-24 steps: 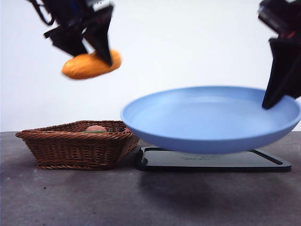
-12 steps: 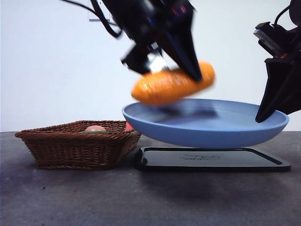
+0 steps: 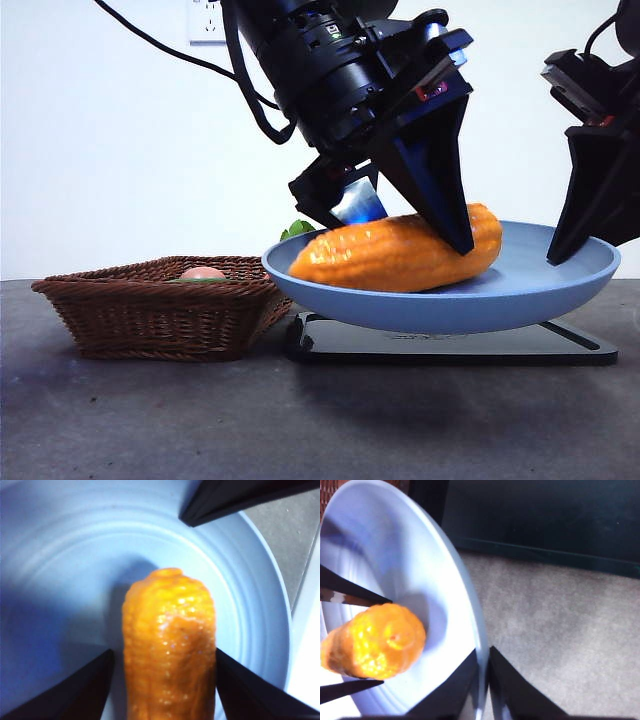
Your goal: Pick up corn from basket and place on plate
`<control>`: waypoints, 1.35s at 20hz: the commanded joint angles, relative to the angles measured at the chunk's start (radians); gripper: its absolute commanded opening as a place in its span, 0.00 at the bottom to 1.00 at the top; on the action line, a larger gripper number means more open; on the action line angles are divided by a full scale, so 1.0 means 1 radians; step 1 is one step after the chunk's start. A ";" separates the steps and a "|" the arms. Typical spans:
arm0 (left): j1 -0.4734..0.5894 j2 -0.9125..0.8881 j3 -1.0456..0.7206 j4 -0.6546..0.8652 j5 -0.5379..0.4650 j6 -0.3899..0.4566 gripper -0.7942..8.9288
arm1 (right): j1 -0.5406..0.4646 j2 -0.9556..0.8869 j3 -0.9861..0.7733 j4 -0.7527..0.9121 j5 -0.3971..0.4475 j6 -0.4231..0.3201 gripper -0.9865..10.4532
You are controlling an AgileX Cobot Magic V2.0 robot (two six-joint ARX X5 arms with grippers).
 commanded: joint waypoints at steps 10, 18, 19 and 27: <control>0.004 -0.134 0.148 -0.114 -0.003 -0.005 0.42 | -0.030 0.010 0.010 0.045 -0.011 -0.007 0.09; 0.027 -0.325 0.149 -0.139 -0.003 -0.025 0.42 | -0.149 0.085 0.023 0.111 -0.012 -0.004 0.09; 0.027 -0.349 0.149 -0.138 -0.003 -0.026 0.42 | -0.159 0.120 0.040 0.116 -0.011 -0.005 0.09; 0.027 -0.436 0.149 -0.152 -0.003 -0.060 0.42 | -0.173 0.418 0.281 0.142 -0.011 -0.002 0.09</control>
